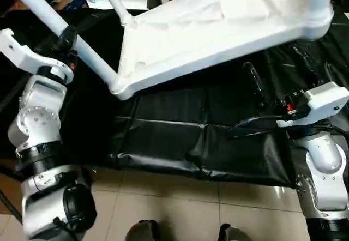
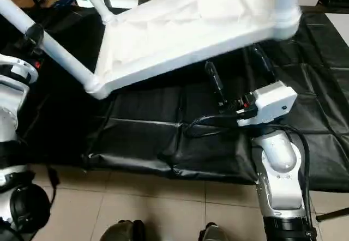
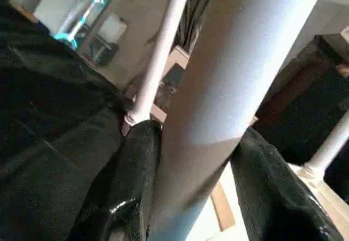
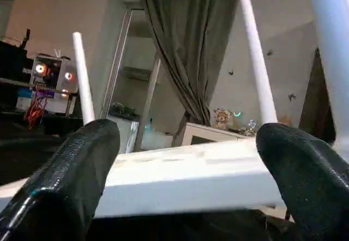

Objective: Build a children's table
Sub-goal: Flip table

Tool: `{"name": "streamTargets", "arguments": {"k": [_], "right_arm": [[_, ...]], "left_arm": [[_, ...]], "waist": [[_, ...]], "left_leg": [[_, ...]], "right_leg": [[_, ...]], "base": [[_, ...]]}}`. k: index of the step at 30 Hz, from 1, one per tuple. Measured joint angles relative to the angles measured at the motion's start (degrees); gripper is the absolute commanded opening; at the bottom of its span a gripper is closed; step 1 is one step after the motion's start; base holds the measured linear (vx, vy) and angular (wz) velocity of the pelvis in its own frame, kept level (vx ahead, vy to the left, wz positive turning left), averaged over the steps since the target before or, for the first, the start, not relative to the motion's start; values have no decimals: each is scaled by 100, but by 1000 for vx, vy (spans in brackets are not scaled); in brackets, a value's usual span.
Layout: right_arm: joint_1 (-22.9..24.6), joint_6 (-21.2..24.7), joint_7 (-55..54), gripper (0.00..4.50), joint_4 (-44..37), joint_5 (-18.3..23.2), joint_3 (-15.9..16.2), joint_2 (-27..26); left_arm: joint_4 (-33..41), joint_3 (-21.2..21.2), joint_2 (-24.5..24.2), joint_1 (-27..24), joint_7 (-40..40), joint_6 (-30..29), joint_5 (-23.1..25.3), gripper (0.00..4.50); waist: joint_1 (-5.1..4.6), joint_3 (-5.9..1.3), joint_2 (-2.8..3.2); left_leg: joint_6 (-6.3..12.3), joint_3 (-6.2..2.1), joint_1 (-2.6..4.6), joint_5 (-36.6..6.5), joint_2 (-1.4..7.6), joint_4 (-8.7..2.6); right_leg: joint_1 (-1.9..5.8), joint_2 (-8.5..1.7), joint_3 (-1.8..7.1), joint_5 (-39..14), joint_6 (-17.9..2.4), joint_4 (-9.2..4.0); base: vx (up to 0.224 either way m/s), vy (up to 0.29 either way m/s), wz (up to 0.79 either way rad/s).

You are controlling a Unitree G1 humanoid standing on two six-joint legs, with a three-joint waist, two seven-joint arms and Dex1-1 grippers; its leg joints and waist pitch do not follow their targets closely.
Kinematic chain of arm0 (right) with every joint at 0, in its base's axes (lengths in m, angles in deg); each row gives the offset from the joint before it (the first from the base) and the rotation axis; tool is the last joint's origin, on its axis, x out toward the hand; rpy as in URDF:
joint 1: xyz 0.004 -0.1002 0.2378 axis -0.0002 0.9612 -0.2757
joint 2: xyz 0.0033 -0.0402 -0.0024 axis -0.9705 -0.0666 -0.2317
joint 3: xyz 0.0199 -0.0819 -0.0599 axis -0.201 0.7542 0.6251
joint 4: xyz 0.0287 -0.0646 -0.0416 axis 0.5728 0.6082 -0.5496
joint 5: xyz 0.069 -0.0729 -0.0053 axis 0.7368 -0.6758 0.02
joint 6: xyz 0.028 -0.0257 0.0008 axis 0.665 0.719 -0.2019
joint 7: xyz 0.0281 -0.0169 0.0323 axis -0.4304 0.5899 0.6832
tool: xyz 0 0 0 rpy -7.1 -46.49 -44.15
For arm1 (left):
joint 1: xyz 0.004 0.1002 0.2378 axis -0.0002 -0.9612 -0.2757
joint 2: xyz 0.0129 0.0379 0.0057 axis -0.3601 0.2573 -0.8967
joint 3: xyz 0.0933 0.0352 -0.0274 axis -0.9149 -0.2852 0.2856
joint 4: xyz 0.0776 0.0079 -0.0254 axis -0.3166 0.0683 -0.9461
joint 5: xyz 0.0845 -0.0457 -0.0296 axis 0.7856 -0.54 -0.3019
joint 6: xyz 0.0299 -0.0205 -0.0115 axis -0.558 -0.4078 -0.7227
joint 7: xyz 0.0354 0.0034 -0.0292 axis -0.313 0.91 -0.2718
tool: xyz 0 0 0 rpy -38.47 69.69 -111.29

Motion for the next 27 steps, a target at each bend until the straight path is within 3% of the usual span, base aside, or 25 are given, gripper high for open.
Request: {"name": "streamTargets", "arguments": {"k": [8, 14, 18, 23, 27], "right_arm": [[-1, 9, 49, 450, -2, -10, 3, 26], [-2, 16, 62, 450, -2, -17, 11, 51], [-5, 21, 66, 450, -9, -22, 25, 57], [-56, 131, 24, 450, -10, -126, 52, 77], [-645, 1050, -317, 450, 33, -244, 50, 45]], "left_arm": [[44, 338, 580, -243, -216, -653, -886, 179], [-89, 452, 1056, -480, -548, -1147, -1458, 179], [-67, 315, 1217, -687, -628, -1362, -1491, 178], [20, -23, 1236, -924, -584, -1418, -1364, 172], [262, -411, 1161, -1086, -385, -1295, -1147, 172]], "waist": [[-6, -38, 9], [-99, -32, -84], [-189, -33, -118], [-209, -36, -176], [-192, -37, -187]], "left_leg": [[2, -6, 1, 0, -26, -6], [2, -24, -30, 0, -27, -6], [2, -31, -73, 0, -26, -6], [2, -42, -83, 0, -21, -10], [4, -42, -85, 2, -21, -10]], "right_leg": [[33, -1, 27, -46, 74, 1], [22, 3, 19, -55, 91, -7], [5, 5, 14, -59, 101, -13], [6, 9, 2, -57, 106, -11], [15, 8, 3, -53, 98, -12]], "base": [[0, 0, 0], [0, 0, 0], [0, 0, 0], [0, 0, 0], [0, 0, 0]]}}
